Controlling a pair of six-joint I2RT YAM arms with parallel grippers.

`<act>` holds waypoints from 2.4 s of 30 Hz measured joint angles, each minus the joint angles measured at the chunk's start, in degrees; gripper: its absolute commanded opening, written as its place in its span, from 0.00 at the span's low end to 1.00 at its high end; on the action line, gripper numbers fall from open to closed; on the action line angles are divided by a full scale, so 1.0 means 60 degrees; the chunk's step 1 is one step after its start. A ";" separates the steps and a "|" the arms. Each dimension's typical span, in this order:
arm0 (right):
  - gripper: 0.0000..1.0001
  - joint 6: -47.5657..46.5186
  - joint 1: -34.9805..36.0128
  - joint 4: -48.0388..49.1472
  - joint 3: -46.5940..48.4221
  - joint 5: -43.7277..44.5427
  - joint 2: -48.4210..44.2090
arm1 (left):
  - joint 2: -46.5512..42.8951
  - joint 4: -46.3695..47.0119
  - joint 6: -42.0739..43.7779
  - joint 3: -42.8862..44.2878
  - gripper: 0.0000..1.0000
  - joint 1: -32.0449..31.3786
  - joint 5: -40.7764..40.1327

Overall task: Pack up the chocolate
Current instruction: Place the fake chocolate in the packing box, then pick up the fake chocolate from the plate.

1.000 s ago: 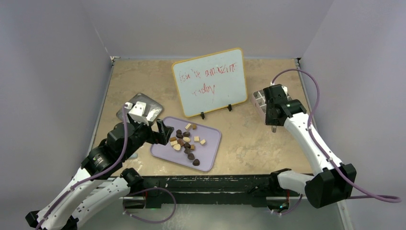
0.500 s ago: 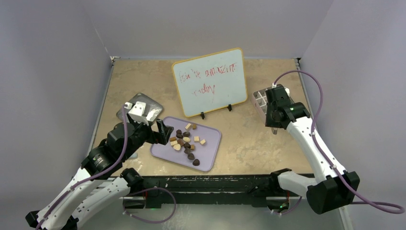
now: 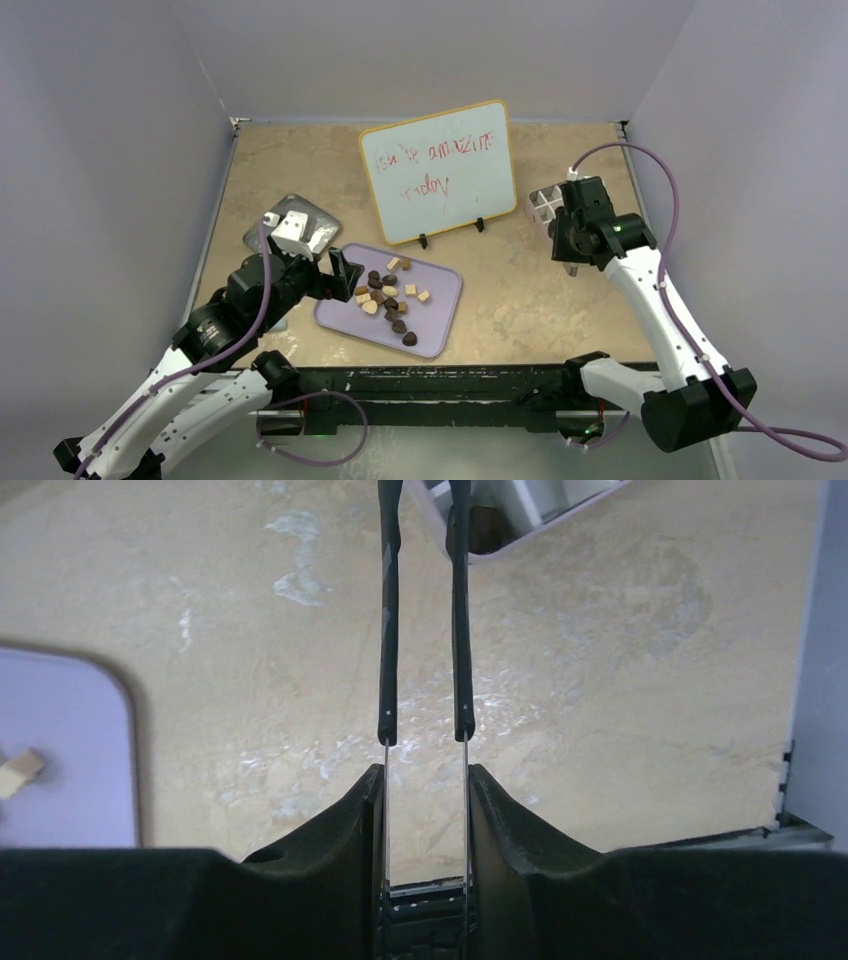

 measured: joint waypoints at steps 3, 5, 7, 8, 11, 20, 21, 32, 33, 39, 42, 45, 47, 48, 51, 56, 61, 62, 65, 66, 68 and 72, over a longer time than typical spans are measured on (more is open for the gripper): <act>0.32 -0.0142 0.0007 0.0084 0.0000 -0.0754 -0.0182 | 0.0000 0.0000 0.0004 0.0000 1.00 0.0000 -0.0004; 0.32 -0.0244 0.0044 0.0164 -0.0004 -0.1246 -0.0313 | 0.0000 0.0000 0.0000 0.0000 1.00 0.0000 -0.0004; 0.32 -0.0328 0.0186 0.0393 -0.0087 -0.1807 -0.0528 | 0.0000 0.0000 0.0004 0.0000 1.00 0.0000 -0.0004; 0.32 -0.0357 0.0321 0.0525 -0.0171 -0.2040 -0.0648 | 0.0000 0.0000 0.0004 0.0000 1.00 0.0000 -0.0007; 0.32 -0.0375 0.0994 0.0805 -0.0492 -0.2481 -0.0911 | -0.0029 0.0000 0.0004 0.0000 1.00 0.0000 -0.0022; 0.32 -0.0117 0.3497 0.1716 -0.1464 -0.2925 -0.0568 | -0.0171 0.0000 0.0000 0.0000 1.00 0.0000 -0.0270; 0.33 -0.0095 0.3810 0.1800 -0.1464 -0.2896 -0.0470 | -0.0197 0.0000 0.0000 0.0000 1.00 0.0000 -0.0302; 0.38 0.0062 0.6404 0.2805 -0.1424 -0.2331 0.0590 | -0.0565 0.0000 -0.0004 0.0000 1.00 0.0000 -0.0630; 0.39 0.0091 0.6604 0.2809 -0.1381 -0.2208 0.0736 | -0.0583 0.0000 -0.0004 0.0000 1.00 0.0000 -0.0652; 0.41 0.0178 0.7344 0.2787 -0.1060 -0.1628 0.1457 | -0.0597 -0.0004 -0.0004 0.0000 1.00 0.0000 -0.0729; 0.41 0.0200 0.7537 0.2750 -0.0885 -0.1381 0.1701 | -0.0597 -0.0004 -0.0004 0.0000 1.00 0.0000 -0.0736; 0.42 0.0211 0.7646 0.2710 -0.0805 -0.1257 0.1843 | -0.0597 -0.0004 -0.0004 0.0000 1.00 0.0000 -0.0736; 0.43 0.0226 0.7705 0.2652 -0.0758 -0.1144 0.1978 | -0.0597 -0.0004 -0.0004 0.0000 1.00 0.0000 -0.0739; 0.43 0.0229 0.7719 0.2637 -0.0743 -0.1133 0.2040 | -0.0597 -0.0004 0.0000 0.0000 1.00 0.0000 -0.0743; 0.42 0.0240 0.7770 0.2510 -0.0667 -0.1078 0.2313 | -0.0597 -0.0004 -0.0004 0.0000 1.00 0.0000 -0.0758; 0.36 0.0259 0.7825 0.2470 -0.0616 -0.1071 0.2561 | -0.0597 -0.0004 -0.0004 0.0000 1.00 0.0000 -0.0765; 0.21 0.0273 0.7836 0.2473 -0.0616 -0.1075 0.2601 | -0.0608 -0.0004 -0.0004 0.0000 1.00 0.0000 -0.0765; 0.20 0.0277 0.7832 0.2473 -0.0616 -0.1075 0.2601 | -0.0608 -0.0004 -0.0004 0.0000 1.00 0.0000 -0.0765; 0.17 0.0306 0.7836 0.2452 -0.0597 -0.1075 0.2601 | -0.0612 -0.0004 -0.0004 0.0000 1.00 0.0000 -0.0765; 0.16 0.0335 0.7836 0.2408 -0.0568 -0.1075 0.2601 | -0.0616 0.0000 -0.0004 0.0000 1.00 0.0000 -0.0765; 0.14 0.0393 0.7836 0.2335 -0.0514 -0.1071 0.2601 | -0.0627 -0.0004 -0.0004 0.0000 1.00 0.0000 -0.0765; 0.12 0.0674 0.7836 0.2051 -0.0379 -0.0911 0.2568 | -0.0637 0.0000 -0.0004 0.0000 1.00 0.0000 -0.0761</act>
